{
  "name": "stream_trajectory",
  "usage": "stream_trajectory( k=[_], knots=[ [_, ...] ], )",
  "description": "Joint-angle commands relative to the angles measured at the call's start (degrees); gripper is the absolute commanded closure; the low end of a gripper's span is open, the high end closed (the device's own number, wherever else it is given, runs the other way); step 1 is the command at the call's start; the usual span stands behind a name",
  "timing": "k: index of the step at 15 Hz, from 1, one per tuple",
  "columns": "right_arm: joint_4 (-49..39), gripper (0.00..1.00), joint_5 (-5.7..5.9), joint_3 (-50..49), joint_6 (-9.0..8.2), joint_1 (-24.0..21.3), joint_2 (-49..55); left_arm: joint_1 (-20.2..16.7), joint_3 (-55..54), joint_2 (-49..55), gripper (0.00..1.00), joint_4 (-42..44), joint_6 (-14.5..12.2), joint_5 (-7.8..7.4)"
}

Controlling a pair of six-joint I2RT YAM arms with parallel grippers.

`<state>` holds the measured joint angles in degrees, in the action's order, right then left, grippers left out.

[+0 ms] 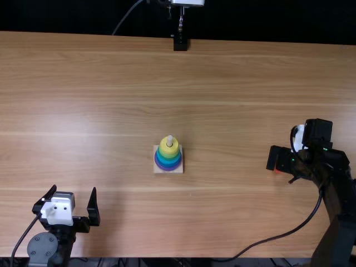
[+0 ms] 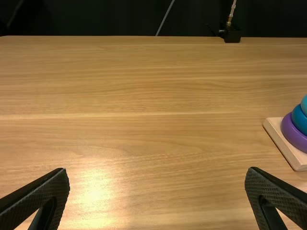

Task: Build the Hanoi tower: stack the rings onto the peg from bottom to top in this color order: purple, dark blue, light blue, dark green, light green, yellow, orange.

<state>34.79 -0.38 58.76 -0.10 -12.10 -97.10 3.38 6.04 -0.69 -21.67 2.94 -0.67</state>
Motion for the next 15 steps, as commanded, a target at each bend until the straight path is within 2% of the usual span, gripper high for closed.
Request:
stream_trajectory(
  k=[1, 8, 9, 11, 15],
  knots=[
    [0.08, 0.0, -0.04, 2.59, -0.64, 1.64, -1.16, -0.04, -6.04, 0.69, 0.0, -4.59, -0.83, -0.81],
    [-0.02, 0.0, -0.04, 3.29, -0.75, 5.33, -3.97, -0.04, -6.04, 0.69, 0.0, -4.49, -0.83, -0.81],
    [-0.02, 0.0, -0.04, 3.29, -1.06, 5.77, -4.85, -0.04, -6.04, 0.69, 0.0, -4.49, -0.83, -0.81],
    [-0.23, 0.0, -0.04, 3.46, -3.17, 5.77, -5.73, -0.04, -6.04, 0.69, 0.0, -4.49, -0.83, -0.81],
    [-0.66, 0.0, 0.07, 3.46, -3.49, 6.3, -7.31, -0.04, -6.04, 0.69, 0.0, -4.49, -0.83, -0.7]
  ],
)
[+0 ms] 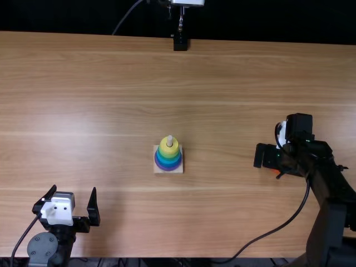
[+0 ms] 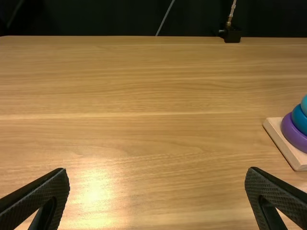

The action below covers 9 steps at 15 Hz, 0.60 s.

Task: Build the Hanoi tower: stack the rings onto the peg from bottom to top in this color order: purple, dark blue, light blue, dark green, light green, yellow, orange.

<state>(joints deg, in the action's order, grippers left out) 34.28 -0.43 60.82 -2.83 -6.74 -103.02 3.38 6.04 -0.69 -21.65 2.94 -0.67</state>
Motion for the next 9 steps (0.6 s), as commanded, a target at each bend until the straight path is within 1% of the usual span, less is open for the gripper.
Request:
stream_trajectory(
  k=[1, 3, 4, 5, 6, 7, 8, 9],
  knots=[
    [-0.26, 0.0, 0.0, 1.41, -0.76, 0.94, -1.48, -0.04, -6.04, 0.69, 0.0, -4.61, -0.83, -0.81],
    [-0.15, 0.0, 0.0, 1.41, -0.65, 1.29, -2.01, -0.04, -6.04, 0.69, 0.0, -4.51, -0.83, -0.81],
    [-0.26, 0.05, 0.11, 1.32, -0.86, 1.73, -2.01, -0.04, -6.04, 0.69, 0.0, -4.51, -0.83, -0.81],
    [-0.26, 0.42, 0.11, 1.32, -0.86, 1.91, -1.92, -0.04, -6.04, 0.69, 0.0, -4.61, -0.83, -0.81],
    [-0.15, 0.69, 0.0, 1.32, -0.65, 2.44, -1.83, -0.04, -6.04, 0.69, 0.0, -4.51, -0.83, -0.81],
    [0.27, 0.86, 0.0, 1.06, -0.44, 3.23, -1.83, -0.04, -6.04, 0.69, 0.0, -4.61, -0.83, -0.81],
    [-0.15, 1.0, 0.11, 0.79, -0.23, 4.55, -1.66, -0.04, -6.04, 0.69, 0.0, -4.51, -0.83, -0.7],
    [-0.26, 1.0, 0.11, 0.71, -0.23, 5.07, -1.48, -0.04, -6.04, 0.69, 0.0, -4.51, -0.83, -0.81]
  ],
)
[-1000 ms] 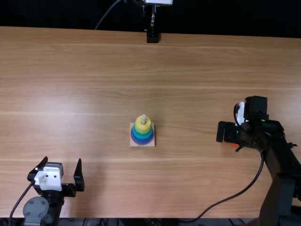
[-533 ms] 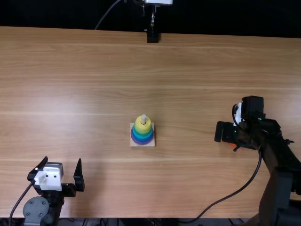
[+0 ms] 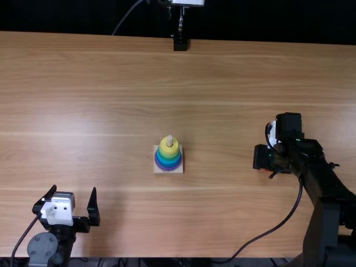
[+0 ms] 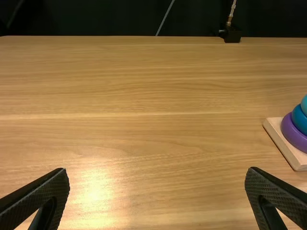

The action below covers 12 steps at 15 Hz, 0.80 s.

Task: Build the Hanoi tower: stack the rings onto the peg from bottom to top in this color order: purple, dark blue, light blue, dark green, light green, yellow, orange.

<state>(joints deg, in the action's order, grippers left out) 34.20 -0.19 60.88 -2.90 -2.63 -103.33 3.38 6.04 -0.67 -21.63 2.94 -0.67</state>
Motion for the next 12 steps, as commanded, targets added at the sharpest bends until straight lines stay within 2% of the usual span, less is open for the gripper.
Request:
stream_trajectory(
  k=[1, 5, 8, 12],
  knots=[
    [0.14, 1.0, -0.13, 0.73, -0.27, 0.96, -1.09, -0.04, -6.04, 0.67, 0.0, -4.63, -0.83, -0.81],
    [0.88, 1.0, -0.13, 3.01, 0.05, 4.04, 0.76, -0.04, -6.04, 0.67, 0.0, -4.53, -0.83, -0.81],
    [10.27, 1.0, -0.13, 8.73, -0.06, 7.2, 4.72, -0.04, -6.04, 0.67, 0.0, -4.63, -0.83, -0.81],
    [21.13, 1.0, -0.13, 18.92, -0.06, 16.61, 5.07, -0.04, -6.04, 0.67, 0.0, -4.63, -0.83, -0.81]
  ],
)
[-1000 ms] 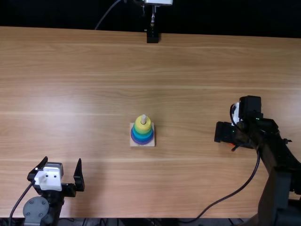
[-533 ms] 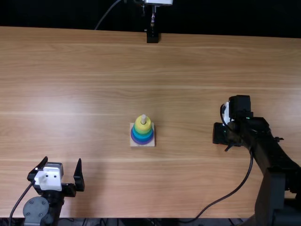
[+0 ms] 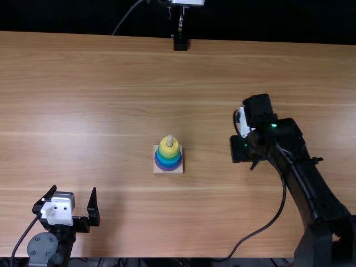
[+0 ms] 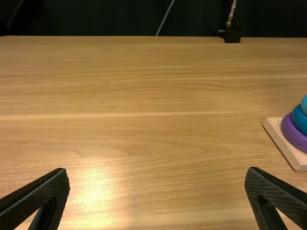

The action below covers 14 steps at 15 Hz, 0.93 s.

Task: Build the Hanoi tower: stack the rings onto the peg from bottom to top in this color order: purple, dark blue, light blue, dark green, light green, yellow, orange.

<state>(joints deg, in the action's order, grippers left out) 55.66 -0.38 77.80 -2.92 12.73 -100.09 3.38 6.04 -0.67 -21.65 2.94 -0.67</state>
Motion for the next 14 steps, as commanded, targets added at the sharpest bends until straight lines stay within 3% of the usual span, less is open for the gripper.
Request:
stream_trajectory(
  k=[1, 6, 10, 14],
  knots=[
    [2.2, 1.0, 0.07, 5.52, -0.04, 3.26, 1.83, -0.04, -6.04, 0.67, 0.0, -4.51, -0.83, -0.81],
    [12.64, 1.0, -0.04, 20.73, -0.04, 11.97, 1.04, -0.04, -6.04, 0.67, 0.0, -4.51, -0.83, -0.81],
    [14.96, 1.0, 0.07, 28.02, -0.46, 18.82, -3.0, -0.04, -6.04, 0.67, 0.0, -4.61, -0.83, -0.81],
    [14.86, 1.0, 0.17, 31.62, -0.56, 22.25, -6.25, -0.04, -6.04, 0.67, 0.0, -4.51, -0.83, -0.81]
  ],
)
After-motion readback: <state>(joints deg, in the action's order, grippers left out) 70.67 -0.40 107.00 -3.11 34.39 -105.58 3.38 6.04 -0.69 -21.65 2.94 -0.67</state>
